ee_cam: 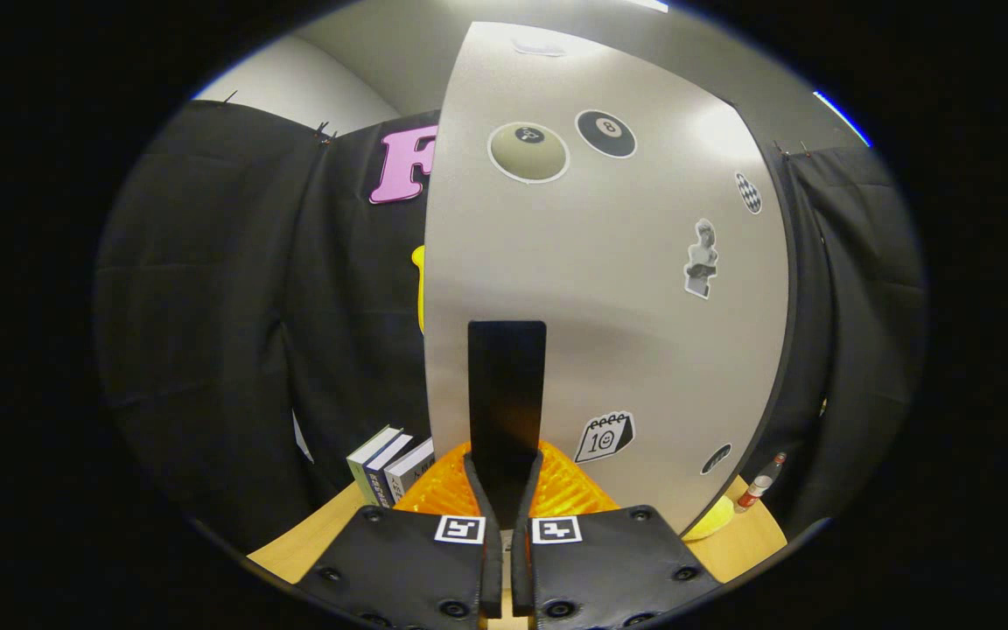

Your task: Open the shoe cabinet door, grab the shoes and put them into the shoe cabinet, then close the shoe cabinet door.

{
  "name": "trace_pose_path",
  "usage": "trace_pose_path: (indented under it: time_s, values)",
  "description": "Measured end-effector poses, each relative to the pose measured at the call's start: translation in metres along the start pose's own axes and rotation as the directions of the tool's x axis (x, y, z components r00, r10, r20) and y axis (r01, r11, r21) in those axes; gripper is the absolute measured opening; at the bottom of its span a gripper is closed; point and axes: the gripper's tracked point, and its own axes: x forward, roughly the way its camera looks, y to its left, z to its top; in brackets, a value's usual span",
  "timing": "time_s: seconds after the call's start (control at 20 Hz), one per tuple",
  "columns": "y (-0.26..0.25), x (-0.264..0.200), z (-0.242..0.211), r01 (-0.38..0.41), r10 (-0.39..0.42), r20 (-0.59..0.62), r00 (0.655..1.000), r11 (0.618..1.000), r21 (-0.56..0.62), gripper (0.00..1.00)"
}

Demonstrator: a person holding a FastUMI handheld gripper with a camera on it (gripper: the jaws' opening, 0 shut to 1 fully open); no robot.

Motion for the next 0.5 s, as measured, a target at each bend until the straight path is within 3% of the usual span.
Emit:
trace_pose_path:
  time_s: [0.5]
  values:
    - [-0.012,-0.019,-0.003,0.026,-0.026,0.006,1.0,0.999,0.021,0.06]
